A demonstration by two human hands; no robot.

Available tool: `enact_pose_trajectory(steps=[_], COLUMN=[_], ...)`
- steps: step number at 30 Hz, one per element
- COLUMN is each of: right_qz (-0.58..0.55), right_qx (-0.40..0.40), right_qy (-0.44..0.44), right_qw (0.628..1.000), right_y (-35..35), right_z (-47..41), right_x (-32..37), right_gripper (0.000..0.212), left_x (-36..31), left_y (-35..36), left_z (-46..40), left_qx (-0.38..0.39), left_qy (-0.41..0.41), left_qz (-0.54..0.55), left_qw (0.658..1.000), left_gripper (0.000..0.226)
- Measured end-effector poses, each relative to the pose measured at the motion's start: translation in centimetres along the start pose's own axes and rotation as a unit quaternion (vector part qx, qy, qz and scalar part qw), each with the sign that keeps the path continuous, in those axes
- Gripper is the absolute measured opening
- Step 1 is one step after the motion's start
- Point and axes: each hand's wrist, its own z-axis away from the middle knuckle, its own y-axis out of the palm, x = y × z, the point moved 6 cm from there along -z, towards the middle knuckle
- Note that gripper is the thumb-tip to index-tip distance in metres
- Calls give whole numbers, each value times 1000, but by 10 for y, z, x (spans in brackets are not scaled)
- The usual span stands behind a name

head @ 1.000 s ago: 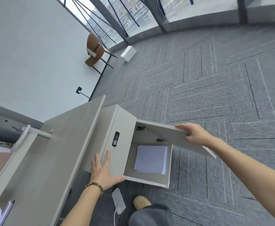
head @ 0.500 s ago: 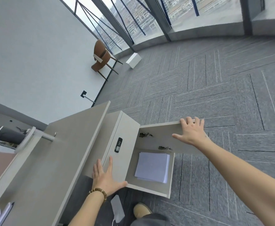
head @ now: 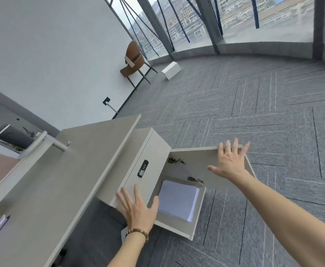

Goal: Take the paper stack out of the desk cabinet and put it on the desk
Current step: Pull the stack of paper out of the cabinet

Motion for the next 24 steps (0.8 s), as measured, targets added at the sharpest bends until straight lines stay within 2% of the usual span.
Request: enact_pose_trajectory(steps=[2, 6, 10, 13, 18, 24], right_qz=[-2, -61, -100, -100, -97, -31], right_qx=[-5, -68, -25, 40, 123, 185], right_qy=[-45, -139, -156, -165, -168, -179], right_qw=[999, 986, 982, 980, 973, 966], right_y=[1, 3, 30, 57, 120, 206], right_z=[0, 7, 11, 6, -5, -35], right_x=[13, 47, 80, 105, 134, 145], right_gripper=[101, 65, 42, 41, 50, 58], left_x=[-4, -8, -9, -11, -22, -1], left_y=[11, 37, 68, 95, 159, 258], left_z=[3, 5, -3, -10, -12, -30], left_qx=[13, 73, 130, 142, 154, 232], left_qy=[2, 3, -1, -4, 39, -39], left_qz=[9, 25, 62, 94, 130, 184], left_qw=[1000, 997, 990, 985, 979, 954], left_gripper=[91, 89, 86, 84, 79, 85])
